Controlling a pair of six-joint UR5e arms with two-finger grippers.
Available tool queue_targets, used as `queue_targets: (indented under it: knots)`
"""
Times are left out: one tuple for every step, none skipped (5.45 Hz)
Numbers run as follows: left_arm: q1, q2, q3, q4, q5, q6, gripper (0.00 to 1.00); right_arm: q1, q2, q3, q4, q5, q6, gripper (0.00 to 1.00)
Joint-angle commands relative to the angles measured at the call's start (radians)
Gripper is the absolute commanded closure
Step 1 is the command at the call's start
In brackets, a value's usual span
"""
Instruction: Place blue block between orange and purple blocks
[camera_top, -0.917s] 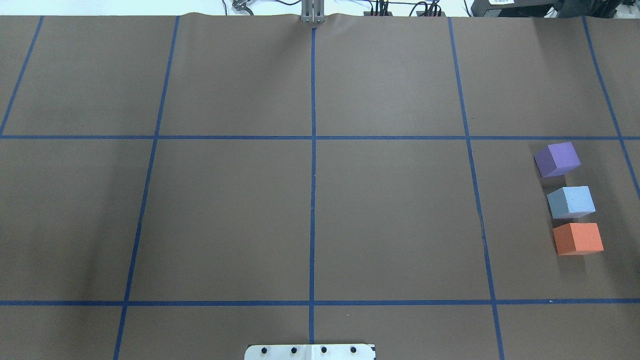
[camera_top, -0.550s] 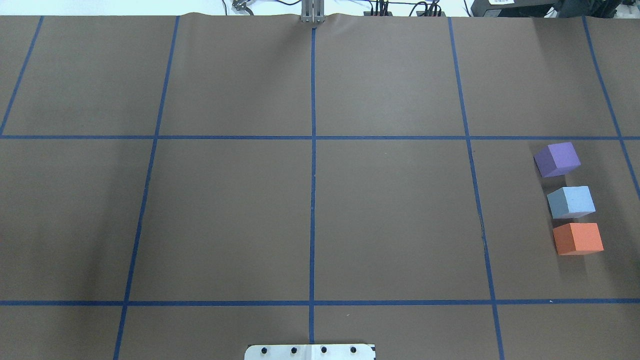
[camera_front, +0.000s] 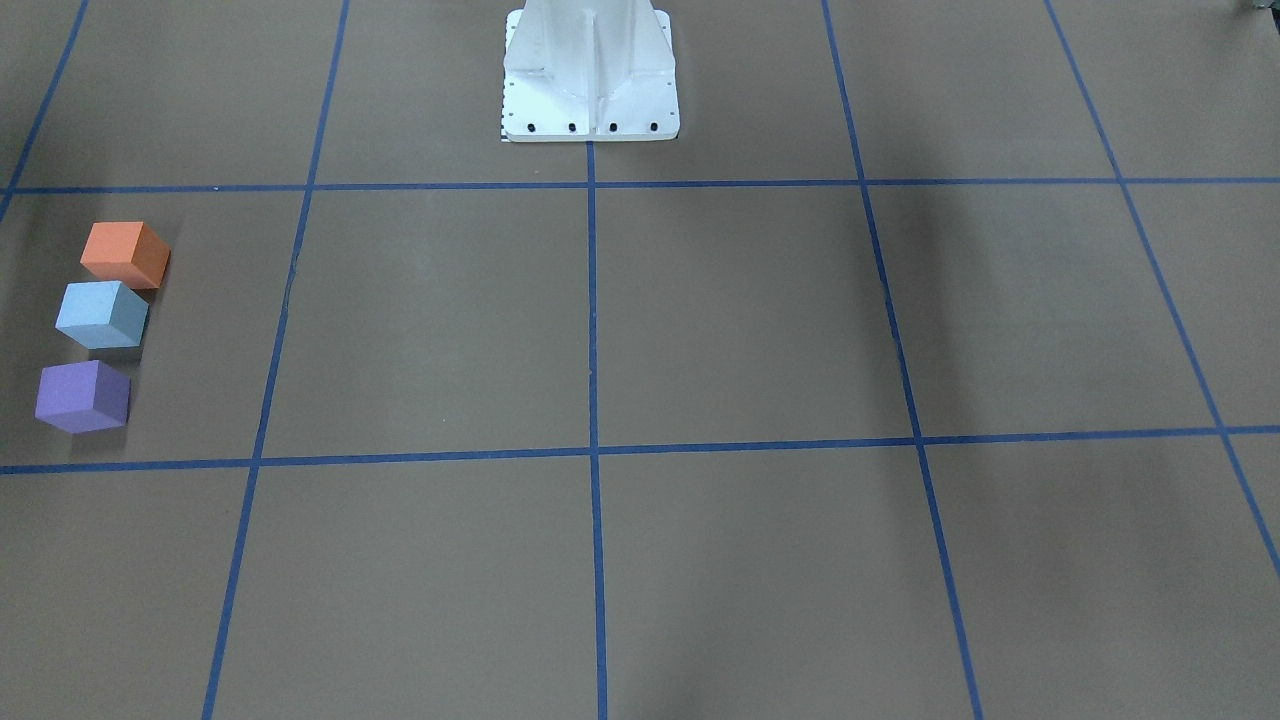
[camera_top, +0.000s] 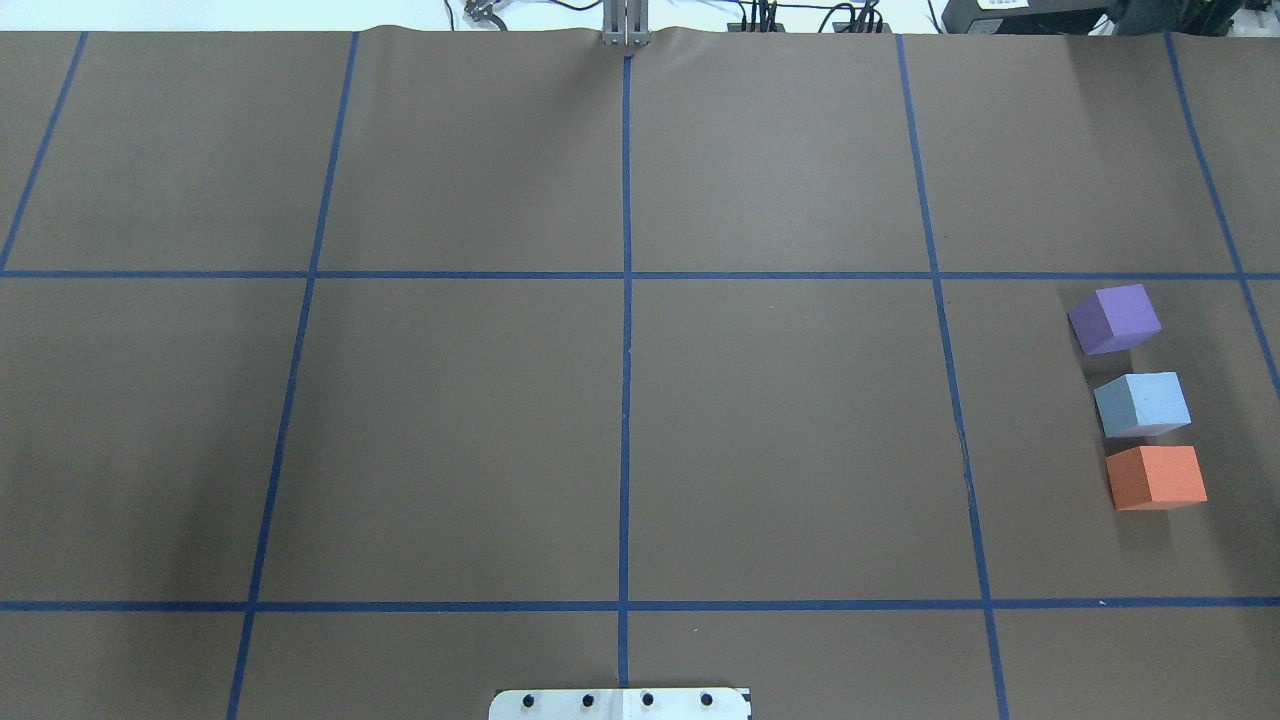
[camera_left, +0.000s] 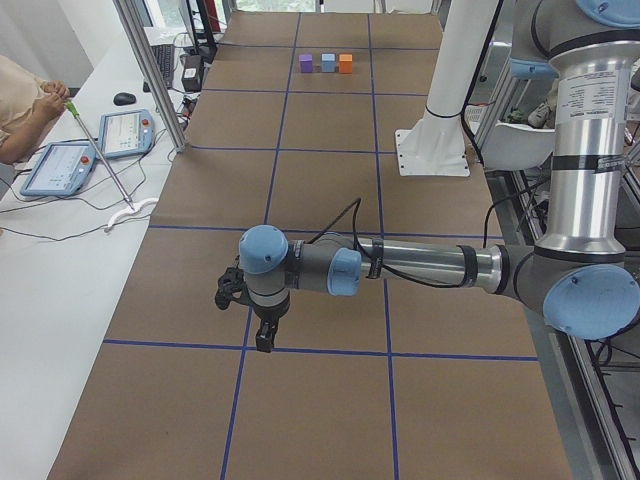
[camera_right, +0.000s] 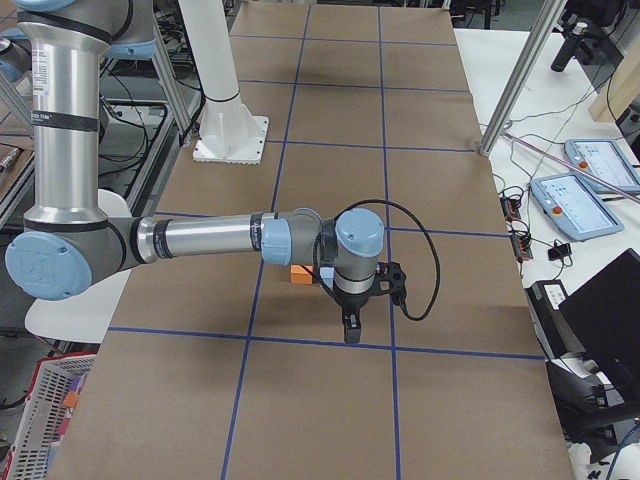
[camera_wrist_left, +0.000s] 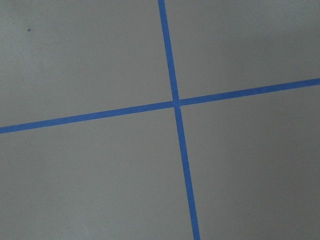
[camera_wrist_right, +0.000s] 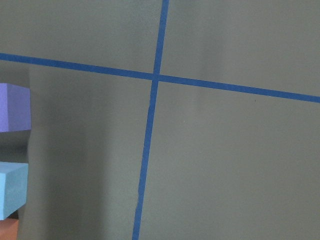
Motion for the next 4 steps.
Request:
queue_targets:
  knots:
    - [0.000, 0.001, -0.005, 0.001, 0.001, 0.000, 0.00, 0.000, -0.008, 0.006, 0.001, -0.037, -0.004, 0.00]
    - [0.000, 0.006, -0.005, 0.001, 0.001, 0.000, 0.00, 0.000, -0.007, 0.008, 0.001, -0.060, -0.003, 0.00]
    - [0.000, 0.024, -0.009, 0.001, 0.001, 0.000, 0.00, -0.002, -0.010, 0.009, 0.001, -0.059, 0.002, 0.00]
    - [0.003, 0.026, -0.009, -0.001, 0.001, 0.000, 0.00, -0.002, -0.010, 0.009, 0.001, -0.059, 0.000, 0.00]
